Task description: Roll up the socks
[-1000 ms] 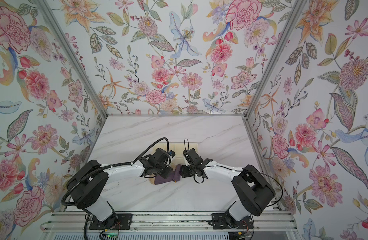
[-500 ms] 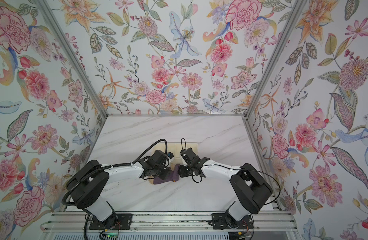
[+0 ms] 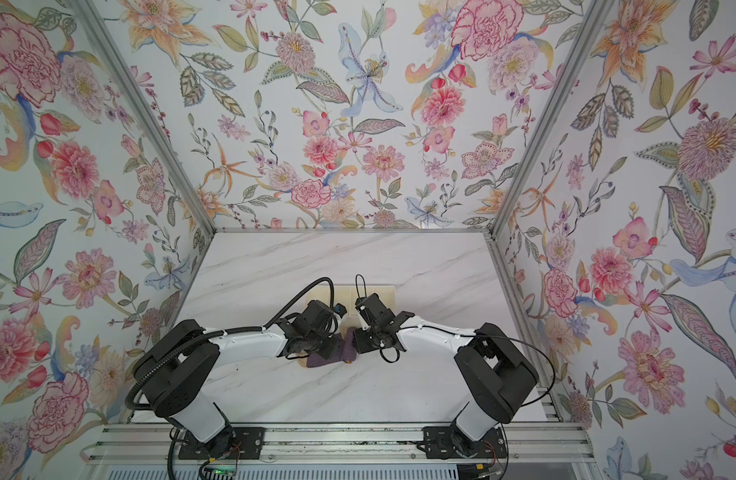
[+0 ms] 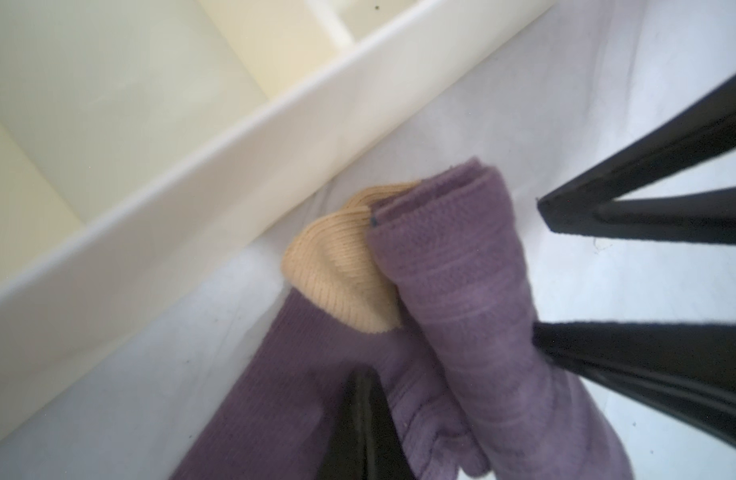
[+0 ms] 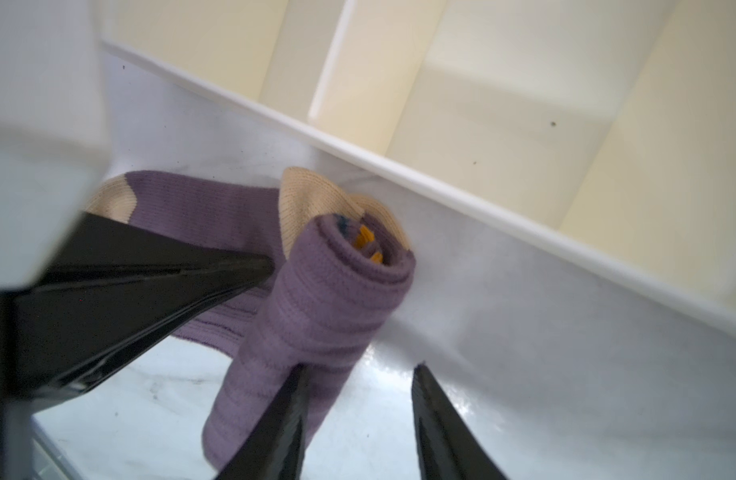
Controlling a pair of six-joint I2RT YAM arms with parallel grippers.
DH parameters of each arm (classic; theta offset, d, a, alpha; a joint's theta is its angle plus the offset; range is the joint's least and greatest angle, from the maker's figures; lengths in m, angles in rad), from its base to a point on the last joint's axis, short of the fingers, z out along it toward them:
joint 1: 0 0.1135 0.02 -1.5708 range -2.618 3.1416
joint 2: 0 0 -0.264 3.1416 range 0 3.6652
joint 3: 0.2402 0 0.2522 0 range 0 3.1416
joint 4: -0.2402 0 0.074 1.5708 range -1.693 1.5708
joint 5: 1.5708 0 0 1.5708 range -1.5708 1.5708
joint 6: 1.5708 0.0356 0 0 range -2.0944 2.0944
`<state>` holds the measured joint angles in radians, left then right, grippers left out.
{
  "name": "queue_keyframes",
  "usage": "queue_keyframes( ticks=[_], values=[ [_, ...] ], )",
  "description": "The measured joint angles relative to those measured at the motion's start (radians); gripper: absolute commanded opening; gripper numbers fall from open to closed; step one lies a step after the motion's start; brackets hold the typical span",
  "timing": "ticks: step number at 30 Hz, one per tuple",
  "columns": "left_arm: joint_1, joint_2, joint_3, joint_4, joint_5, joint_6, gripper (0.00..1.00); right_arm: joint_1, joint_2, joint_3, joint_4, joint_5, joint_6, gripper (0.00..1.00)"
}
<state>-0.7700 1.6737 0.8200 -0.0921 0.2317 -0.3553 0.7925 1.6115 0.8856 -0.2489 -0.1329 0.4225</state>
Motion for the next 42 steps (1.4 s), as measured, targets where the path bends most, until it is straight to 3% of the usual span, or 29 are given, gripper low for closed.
queue_keyframes(
  ticks=[21, 31, 42],
  values=[
    [0.019, -0.020, -0.029, 0.018, 0.022, 0.000, 0.00, 0.032, 0.053, 0.063, -0.021, 0.010, -0.019, 0.43],
    [0.051, -0.109, -0.035, -0.001, 0.026, 0.000, 0.00, 0.040, 0.075, 0.086, -0.029, 0.011, -0.027, 0.43],
    [0.052, -0.140, -0.044, 0.043, 0.131, -0.013, 0.00, 0.046, 0.103, 0.109, -0.036, 0.002, -0.027, 0.43]
  ],
)
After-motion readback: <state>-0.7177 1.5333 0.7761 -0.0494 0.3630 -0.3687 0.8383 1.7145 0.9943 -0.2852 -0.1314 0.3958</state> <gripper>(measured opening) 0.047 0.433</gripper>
